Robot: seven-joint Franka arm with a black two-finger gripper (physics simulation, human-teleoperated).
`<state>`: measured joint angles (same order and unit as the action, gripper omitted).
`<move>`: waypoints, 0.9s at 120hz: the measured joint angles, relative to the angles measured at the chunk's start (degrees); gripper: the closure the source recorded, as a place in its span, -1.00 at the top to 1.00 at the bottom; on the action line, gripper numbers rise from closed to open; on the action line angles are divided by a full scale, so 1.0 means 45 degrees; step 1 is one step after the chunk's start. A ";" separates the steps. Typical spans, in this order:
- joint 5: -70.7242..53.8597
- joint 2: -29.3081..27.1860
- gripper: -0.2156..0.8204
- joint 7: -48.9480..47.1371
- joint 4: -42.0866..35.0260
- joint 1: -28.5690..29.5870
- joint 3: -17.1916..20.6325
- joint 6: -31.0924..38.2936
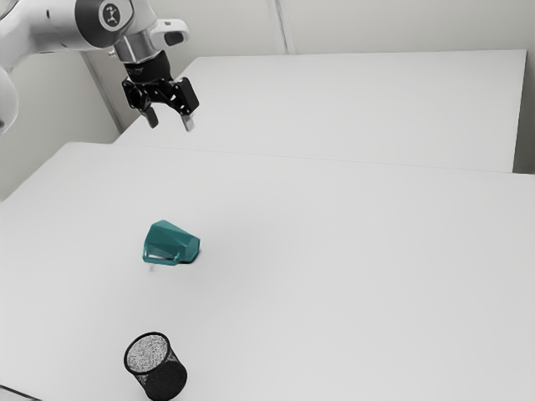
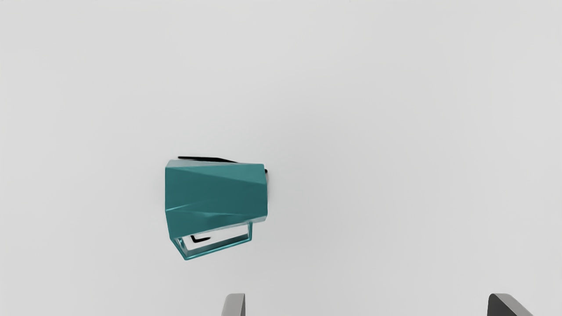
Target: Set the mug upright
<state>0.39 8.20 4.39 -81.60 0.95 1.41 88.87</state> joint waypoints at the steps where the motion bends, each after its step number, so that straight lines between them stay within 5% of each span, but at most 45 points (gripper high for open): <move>1: 0.0001 0.0000 0.58 0.0010 0.0001 0.0000 0.0000 0.0001; 52: 0.0028 -0.0116 0.58 0.0382 -0.0181 -0.0036 -0.0087 -0.0058; 91: 0.3179 -0.1072 0.58 0.1106 -0.1915 0.0109 -0.3076 -0.0551; 108: 0.4889 -0.0614 0.58 0.2067 -0.2746 0.0784 -0.3597 -0.0497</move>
<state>22.39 5.44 13.69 -93.96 4.48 -14.78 86.63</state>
